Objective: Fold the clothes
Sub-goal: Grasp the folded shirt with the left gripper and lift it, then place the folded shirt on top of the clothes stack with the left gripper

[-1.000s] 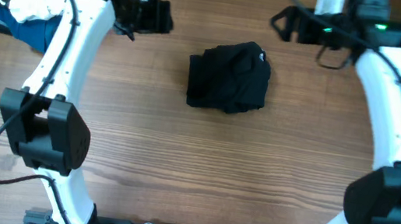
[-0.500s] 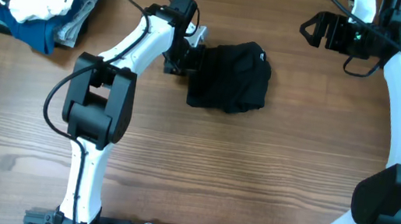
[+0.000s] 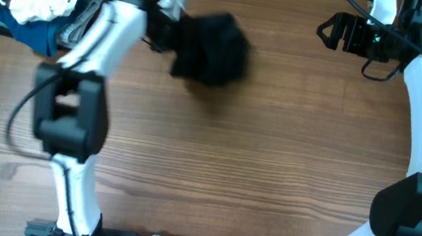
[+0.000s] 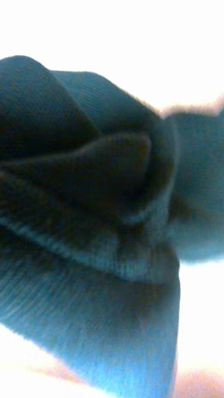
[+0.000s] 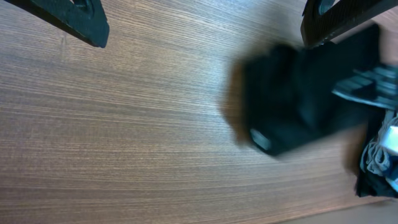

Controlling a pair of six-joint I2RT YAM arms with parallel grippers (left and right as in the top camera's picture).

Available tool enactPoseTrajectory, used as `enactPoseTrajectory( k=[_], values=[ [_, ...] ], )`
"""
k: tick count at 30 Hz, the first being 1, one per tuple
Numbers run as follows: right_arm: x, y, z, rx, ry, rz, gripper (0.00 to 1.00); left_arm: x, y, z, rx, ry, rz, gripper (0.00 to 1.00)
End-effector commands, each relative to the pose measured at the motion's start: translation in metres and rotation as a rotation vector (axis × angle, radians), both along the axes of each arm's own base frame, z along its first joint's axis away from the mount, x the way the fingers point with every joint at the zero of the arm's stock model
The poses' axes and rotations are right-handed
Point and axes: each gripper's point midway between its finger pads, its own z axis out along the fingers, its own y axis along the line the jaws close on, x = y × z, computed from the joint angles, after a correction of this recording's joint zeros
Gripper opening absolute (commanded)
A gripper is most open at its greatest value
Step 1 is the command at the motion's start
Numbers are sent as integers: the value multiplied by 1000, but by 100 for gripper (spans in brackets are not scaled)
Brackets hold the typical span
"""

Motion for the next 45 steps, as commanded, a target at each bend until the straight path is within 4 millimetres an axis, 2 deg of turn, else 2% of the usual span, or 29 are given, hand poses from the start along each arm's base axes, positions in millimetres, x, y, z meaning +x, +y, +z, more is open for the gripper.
enactPoseTrajectory(
  k=[1, 4, 6, 7, 8, 11, 14, 17, 23, 26, 29, 31, 33, 34, 35, 36, 37, 39, 40, 43, 45],
  values=[
    [2, -3, -7, -17, 3, 8, 99, 34, 68, 138, -95, -290, 265, 4],
    [1, -2, -8, -17, 8, 8, 99, 48, 128, 209, -140, -491, 423, 4],
    [1, -2, -8, -16, 11, 8, 99, 55, 184, 242, -141, -613, 533, 4],
    [1, -2, -8, -16, 11, 8, 100, 57, 206, 249, -142, -643, 579, 4],
    [1, -1, -8, -16, 11, 10, 100, 60, 240, 252, -127, -678, 636, 4],
    [1, -1, -8, -13, 10, 12, 100, 61, 322, 257, -99, -763, 780, 4],
    [0, 3, -8, -12, 13, 18, 99, 67, 360, 258, -175, -788, 904, 4],
    [-1, 7, -8, -12, 16, 28, 99, 80, 372, 240, -244, -755, 971, 4],
    [-2, 7, -9, -11, 19, 27, 99, 100, 381, 173, -284, -621, 1021, 4],
    [0, 7, -8, -8, 13, 22, 100, 98, 377, 161, -295, -567, 1014, 4],
    [0, 8, -7, -9, 11, 23, 99, 82, 376, 141, -330, -441, 1013, 4],
    [2, 8, -6, -8, 2, 23, 99, 88, 371, 159, -380, -506, 960, 4],
    [3, 12, -4, 15, -7, 37, 99, 100, 369, 191, -490, -590, 969, 4],
    [2, 14, -3, 32, 1, 31, 99, 108, 366, 219, -556, -677, 968, 4],
    [2, 15, -3, 33, 1, 32, 99, 114, 361, 237, -584, -748, 960, 4],
    [2, 15, -3, 33, 1, 32, 99, 119, 357, 250, -602, -800, 973, 4],
    [1, 15, -4, 33, 6, 31, 99, 126, 354, 256, -593, -841, 1009, 4],
    [-1, 15, -5, 32, 16, 32, 99, 131, 351, 254, -560, -857, 1043, 4],
    [-2, 15, -6, 32, 21, 34, 99, 132, 350, 247, -522, -848, 1049, 4],
    [-2, 15, -6, 32, 22, 33, 100, 123, 365, 187, -334, -670, 1139, 4],
    [-1, 15, -5, 31, 18, 33, 100, 110, 374, 159, -265, -568, 1158, 4]
  ],
)
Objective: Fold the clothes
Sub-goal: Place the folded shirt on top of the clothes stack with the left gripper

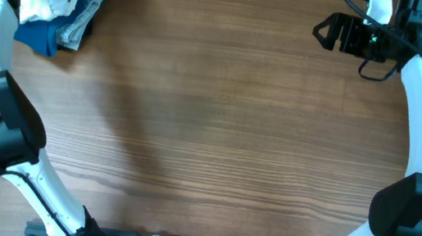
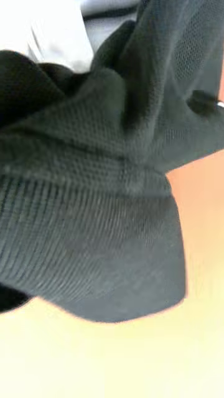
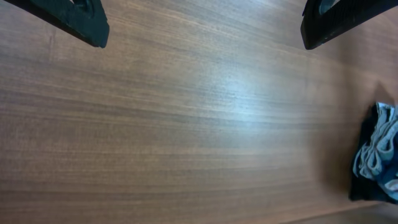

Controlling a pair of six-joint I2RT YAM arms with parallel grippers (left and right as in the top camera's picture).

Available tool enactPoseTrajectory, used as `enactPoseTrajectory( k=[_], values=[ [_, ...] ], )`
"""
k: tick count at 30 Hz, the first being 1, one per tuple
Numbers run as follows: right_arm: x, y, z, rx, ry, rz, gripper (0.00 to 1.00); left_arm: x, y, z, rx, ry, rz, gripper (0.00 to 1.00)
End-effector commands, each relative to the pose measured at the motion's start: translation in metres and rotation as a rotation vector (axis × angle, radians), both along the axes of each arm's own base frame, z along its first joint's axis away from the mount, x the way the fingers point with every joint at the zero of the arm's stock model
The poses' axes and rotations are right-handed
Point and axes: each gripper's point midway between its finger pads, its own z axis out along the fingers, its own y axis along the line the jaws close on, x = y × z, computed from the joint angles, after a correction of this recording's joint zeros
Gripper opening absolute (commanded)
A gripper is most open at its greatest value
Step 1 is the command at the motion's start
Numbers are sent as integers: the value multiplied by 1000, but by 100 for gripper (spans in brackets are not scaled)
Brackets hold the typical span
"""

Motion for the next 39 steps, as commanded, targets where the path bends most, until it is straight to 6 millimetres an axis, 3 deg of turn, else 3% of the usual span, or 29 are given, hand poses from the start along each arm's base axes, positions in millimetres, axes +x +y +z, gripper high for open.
enactPoseTrajectory(
  k=[1, 5, 8, 12, 13, 14, 15, 16, 21, 22, 23, 25, 27, 30, 33, 35, 39],
  values=[
    [1, 5, -5, 16, 11, 12, 100, -21, 36, -8, 98, 84, 61, 4],
    [1, 5, -5, 18, 12, 10, 99, -52, 45, -39, 89, 227, -5, 4],
    [0, 5, -6, 17, 17, 11, 99, -79, 38, -50, 117, 307, -122, 4],
    [0, 6, -6, 19, 20, 10, 99, -116, 50, -60, 189, 411, -174, 6],
    [0, 5, -6, 19, 20, 9, 100, -122, 55, -64, 196, 439, -160, 50],
    [0, 6, -6, 19, 19, 10, 99, -128, 61, -68, 195, 471, -139, 75],
    [0, 5, -6, 18, 19, 10, 100, -132, 65, -70, 219, 482, -145, 86],
    [0, 5, -6, 18, 19, 10, 99, -133, 66, -68, 254, 478, -164, 86],
    [5, 8, -13, 31, 24, 17, 99, -145, 55, 17, 483, 338, -198, 84],
    [5, 8, -15, 32, 28, 17, 99, -148, 43, 50, 612, 277, -231, 84],
    [6, 8, -16, 32, 30, 18, 99, -145, 33, 64, 702, 236, -265, 84],
    [6, 8, -16, 33, 31, 17, 99, -124, 17, 80, 882, 188, -295, 83],
    [4, 9, -16, 40, 36, 21, 100, -85, 2, 76, 1074, 170, -305, 82],
    [2, 9, -18, 40, 48, 21, 100, -40, 3, 48, 1283, 211, -279, 83],
    [0, 9, -19, 39, 56, 23, 100, -8, 19, -12, 1299, 285, -250, 90],
    [0, 9, -19, 39, 57, 22, 99, -10, 30, -74, 1254, 423, -300, 90],
    [0, 9, -19, 39, 56, 23, 100, -34, 46, -194, 1139, 669, -421, 93]
  ],
)
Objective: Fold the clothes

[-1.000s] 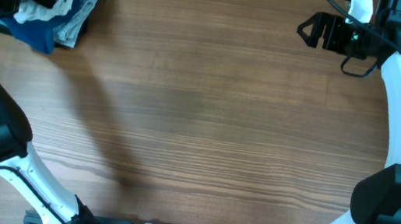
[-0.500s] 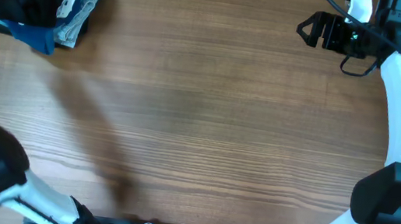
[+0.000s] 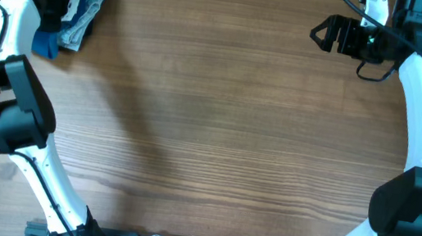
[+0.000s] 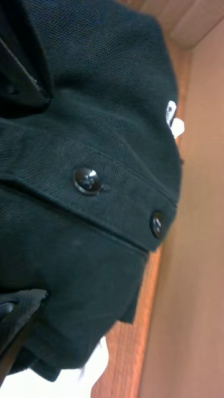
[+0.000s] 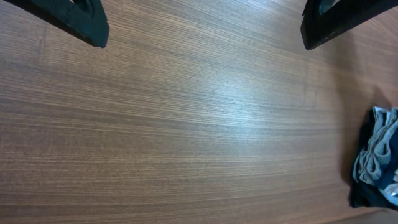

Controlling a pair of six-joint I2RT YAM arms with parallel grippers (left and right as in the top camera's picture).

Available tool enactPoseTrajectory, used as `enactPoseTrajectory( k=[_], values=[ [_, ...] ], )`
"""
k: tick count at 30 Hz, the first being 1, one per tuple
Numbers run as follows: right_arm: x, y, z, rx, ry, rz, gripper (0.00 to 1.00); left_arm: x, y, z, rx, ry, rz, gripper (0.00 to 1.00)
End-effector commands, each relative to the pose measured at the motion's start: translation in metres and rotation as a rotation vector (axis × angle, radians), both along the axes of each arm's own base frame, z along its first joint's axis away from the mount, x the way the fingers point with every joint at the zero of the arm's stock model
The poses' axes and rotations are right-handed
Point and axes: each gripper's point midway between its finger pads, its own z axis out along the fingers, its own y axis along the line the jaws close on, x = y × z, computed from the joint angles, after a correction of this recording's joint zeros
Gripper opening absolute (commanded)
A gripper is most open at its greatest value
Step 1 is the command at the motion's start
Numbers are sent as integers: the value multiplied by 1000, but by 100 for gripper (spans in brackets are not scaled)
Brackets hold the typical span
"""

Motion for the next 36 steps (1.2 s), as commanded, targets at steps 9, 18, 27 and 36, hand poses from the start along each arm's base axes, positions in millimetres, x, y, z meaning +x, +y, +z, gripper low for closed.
enactPoseTrajectory(
  k=[9, 18, 27, 36],
  values=[
    [10, 1, -2, -10, -35, 22, 99, -34, 16, -46, -79, 159, 133, 100],
    [17, -42, 117, -115, -335, -73, 100, -85, -16, 236, -41, -358, 104, 100],
    [-89, -23, 267, -59, -662, -108, 100, -99, -21, 199, -89, -203, 117, 100],
    [-135, -28, 242, -303, -631, 35, 100, -107, -24, 185, -106, -143, 122, 100]
  ],
)
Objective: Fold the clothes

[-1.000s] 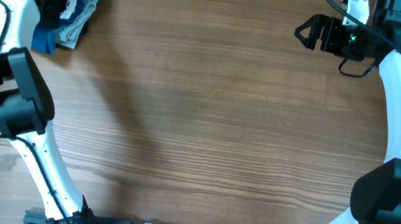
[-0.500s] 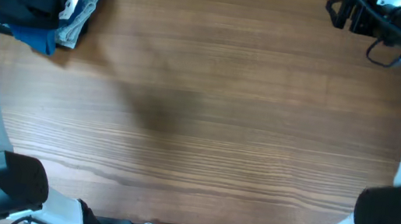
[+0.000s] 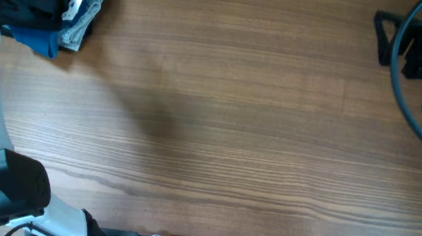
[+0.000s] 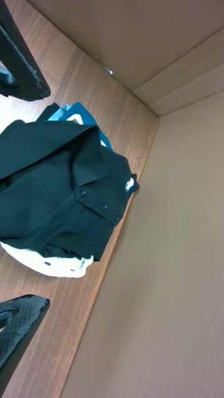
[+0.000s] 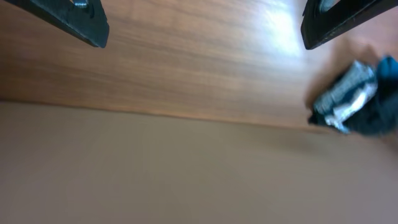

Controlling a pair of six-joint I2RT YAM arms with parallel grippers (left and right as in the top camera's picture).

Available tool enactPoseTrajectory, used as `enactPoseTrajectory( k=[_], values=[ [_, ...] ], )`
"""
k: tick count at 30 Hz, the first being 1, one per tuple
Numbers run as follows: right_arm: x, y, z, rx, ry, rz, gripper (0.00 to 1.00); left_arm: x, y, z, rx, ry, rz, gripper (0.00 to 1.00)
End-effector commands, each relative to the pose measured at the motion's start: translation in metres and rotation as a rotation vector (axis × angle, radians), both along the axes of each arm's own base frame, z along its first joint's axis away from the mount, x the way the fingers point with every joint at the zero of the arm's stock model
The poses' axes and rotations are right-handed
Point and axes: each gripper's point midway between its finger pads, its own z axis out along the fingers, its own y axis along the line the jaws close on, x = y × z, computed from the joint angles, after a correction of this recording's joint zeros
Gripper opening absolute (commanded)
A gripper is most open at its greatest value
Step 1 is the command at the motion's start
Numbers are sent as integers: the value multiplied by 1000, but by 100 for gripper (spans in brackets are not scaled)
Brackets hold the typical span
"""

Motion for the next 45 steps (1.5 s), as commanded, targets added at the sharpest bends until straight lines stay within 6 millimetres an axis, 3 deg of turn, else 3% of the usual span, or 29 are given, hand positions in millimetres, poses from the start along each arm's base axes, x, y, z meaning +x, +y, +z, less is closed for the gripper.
enactPoseTrajectory(
  k=[1, 3, 7, 10, 15, 23, 45],
  values=[
    [-30, 0, -6, -144, -50, 48, 100, 1, 0, -4, -16, 1, -1, 100],
    [-36, -1, -25, -156, -104, 39, 100, 1, 0, -4, -16, 1, -1, 100],
    [-46, 8, -93, -105, -270, 38, 100, 1, 0, -4, -16, 2, -1, 100],
    [-69, 22, -133, -116, -378, 75, 100, 1, 0, -4, -16, 1, -1, 100],
    [-105, 27, -186, -82, -496, 66, 100, 1, 0, -4, -16, 1, -1, 100],
    [-108, 12, -253, -6, -481, -48, 100, 1, 0, -4, -17, 2, -1, 100],
    [-107, 12, -259, -10, -498, -50, 100, 1, 0, -4, -16, 1, -1, 100]
  ],
)
